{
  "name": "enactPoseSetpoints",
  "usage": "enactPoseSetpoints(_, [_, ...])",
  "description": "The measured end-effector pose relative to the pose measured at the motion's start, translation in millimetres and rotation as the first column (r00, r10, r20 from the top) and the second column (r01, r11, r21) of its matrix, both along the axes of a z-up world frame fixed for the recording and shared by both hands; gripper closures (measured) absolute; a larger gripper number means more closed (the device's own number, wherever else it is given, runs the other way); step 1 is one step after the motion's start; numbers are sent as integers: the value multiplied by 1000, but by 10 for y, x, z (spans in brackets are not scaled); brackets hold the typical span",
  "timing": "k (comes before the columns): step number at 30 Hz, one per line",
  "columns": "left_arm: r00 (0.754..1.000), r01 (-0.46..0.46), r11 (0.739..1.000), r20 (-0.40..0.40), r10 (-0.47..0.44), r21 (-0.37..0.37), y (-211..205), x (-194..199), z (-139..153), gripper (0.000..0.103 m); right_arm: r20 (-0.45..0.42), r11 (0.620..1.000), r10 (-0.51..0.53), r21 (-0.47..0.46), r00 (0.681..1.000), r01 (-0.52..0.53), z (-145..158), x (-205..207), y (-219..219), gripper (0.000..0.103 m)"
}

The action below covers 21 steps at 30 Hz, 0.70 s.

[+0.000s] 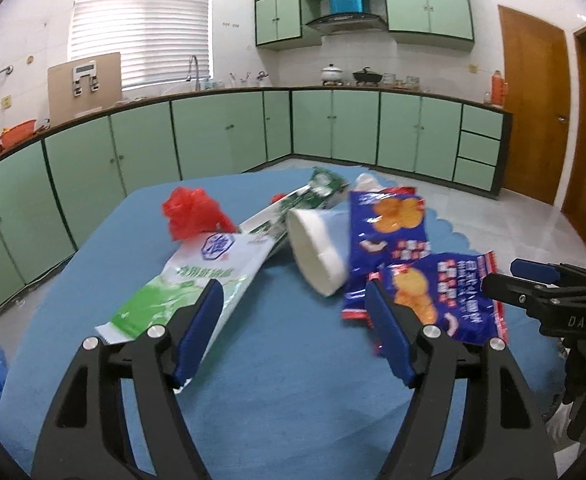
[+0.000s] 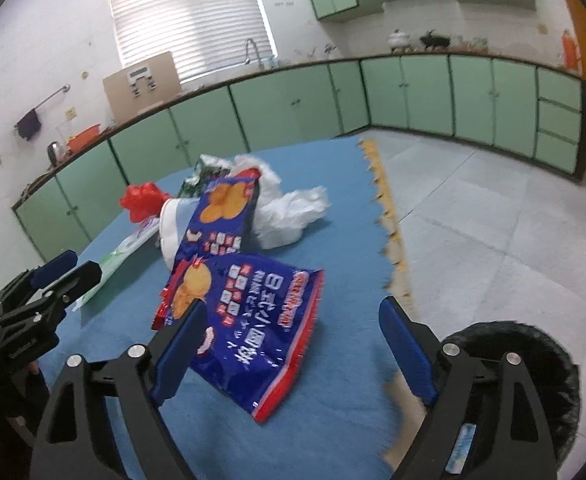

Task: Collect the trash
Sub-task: 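Return both tools over the table toward the blue cracker wrappers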

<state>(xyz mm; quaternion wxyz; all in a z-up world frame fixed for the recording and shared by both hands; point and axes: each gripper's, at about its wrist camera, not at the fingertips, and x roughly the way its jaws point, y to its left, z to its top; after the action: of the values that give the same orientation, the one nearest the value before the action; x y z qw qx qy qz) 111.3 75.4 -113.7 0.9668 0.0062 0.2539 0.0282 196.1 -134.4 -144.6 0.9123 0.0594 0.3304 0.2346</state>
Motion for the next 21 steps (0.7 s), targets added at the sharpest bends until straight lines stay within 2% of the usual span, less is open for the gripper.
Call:
enactPoseSetpoints(8, [1000,-5,1000,-19,5,-17,68,42,-127,32,-36,998,54,-13,998,-54,-89,160,93,19])
enactPoseSetpoints(11, [1000,1,1000,-28,-1,-20,39,68,-172,32,-42,998,58,-14,997,-59,-92,197,106,23])
enactPoseSetpoints(17, [999,5,1000,-49,-6,-25,17,130,-230,32,-72,996,92,-10,993,-93,-139,220,123,46])
enactPoseSetpoints(19, [998,5,1000,-55,-7,-26,10,143,-247,32,-78,995,100,-4,992,-100,-141,216,116,60])
enactPoseSetpoints(21, [998,6,1000,-58,-7,-28,5,150,-261,32,-81,994,105,-1,991,-106,-139,207,112,70])
